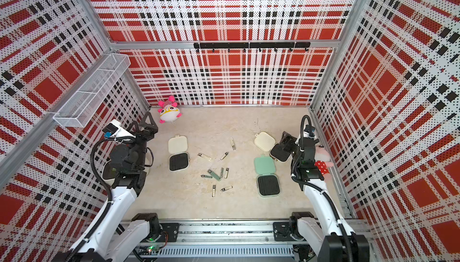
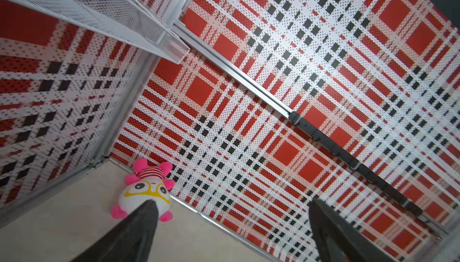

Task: Organize nail clipper sets
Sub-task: Pick up the nail clipper from the center of the board.

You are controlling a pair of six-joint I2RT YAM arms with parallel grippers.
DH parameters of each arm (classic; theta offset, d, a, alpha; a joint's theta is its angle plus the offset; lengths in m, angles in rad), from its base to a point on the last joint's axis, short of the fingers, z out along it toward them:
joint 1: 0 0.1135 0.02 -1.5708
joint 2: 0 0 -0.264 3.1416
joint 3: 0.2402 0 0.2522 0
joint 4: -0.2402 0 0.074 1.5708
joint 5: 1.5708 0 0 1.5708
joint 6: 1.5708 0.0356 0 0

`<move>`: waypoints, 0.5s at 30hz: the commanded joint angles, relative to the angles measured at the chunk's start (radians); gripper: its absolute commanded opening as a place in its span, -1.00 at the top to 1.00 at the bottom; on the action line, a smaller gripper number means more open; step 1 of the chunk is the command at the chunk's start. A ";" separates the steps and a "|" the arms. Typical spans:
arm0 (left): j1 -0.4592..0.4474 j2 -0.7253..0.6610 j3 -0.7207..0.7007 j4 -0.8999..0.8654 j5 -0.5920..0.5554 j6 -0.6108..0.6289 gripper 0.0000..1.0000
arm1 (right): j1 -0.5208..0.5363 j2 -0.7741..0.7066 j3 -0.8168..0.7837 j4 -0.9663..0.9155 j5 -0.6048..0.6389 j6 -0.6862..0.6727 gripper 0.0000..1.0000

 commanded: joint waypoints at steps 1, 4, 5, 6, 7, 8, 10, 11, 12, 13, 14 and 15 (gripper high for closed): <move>-0.007 -0.008 0.018 -0.206 0.223 -0.050 -0.96 | 0.053 -0.022 0.020 -0.186 -0.168 0.073 -0.42; -0.037 0.029 0.010 -0.249 0.348 -0.046 -0.83 | 0.210 -0.001 0.054 -0.283 -0.078 0.073 -0.33; -0.062 0.055 0.011 -0.270 0.374 -0.038 -0.71 | 0.277 0.018 0.069 -0.314 -0.027 0.077 -0.28; -0.091 0.077 0.015 -0.300 0.377 -0.027 -0.60 | 0.334 0.037 0.082 -0.338 0.019 0.083 -0.25; -0.130 0.110 0.023 -0.341 0.364 -0.013 -0.50 | 0.404 0.065 0.094 -0.356 0.067 0.096 -0.21; -0.173 0.142 0.031 -0.377 0.347 0.000 -0.39 | 0.466 0.096 0.103 -0.360 0.104 0.109 -0.18; -0.242 0.205 0.047 -0.430 0.305 0.017 -0.26 | 0.569 0.165 0.127 -0.358 0.162 0.134 -0.17; -0.291 0.234 0.054 -0.446 0.286 0.024 -0.22 | 0.613 0.204 0.147 -0.356 0.189 0.140 -0.17; -0.325 0.266 0.059 -0.463 0.252 0.027 -0.18 | 0.661 0.256 0.173 -0.356 0.220 0.143 -0.17; -0.346 0.297 0.062 -0.468 0.235 0.023 -0.15 | 0.708 0.307 0.207 -0.359 0.256 0.143 -0.17; -0.353 0.319 0.065 -0.471 0.232 0.015 -0.12 | 0.742 0.360 0.244 -0.364 0.279 0.137 -0.17; -0.355 0.346 0.068 -0.476 0.232 0.004 -0.10 | 0.767 0.422 0.290 -0.373 0.295 0.133 -0.18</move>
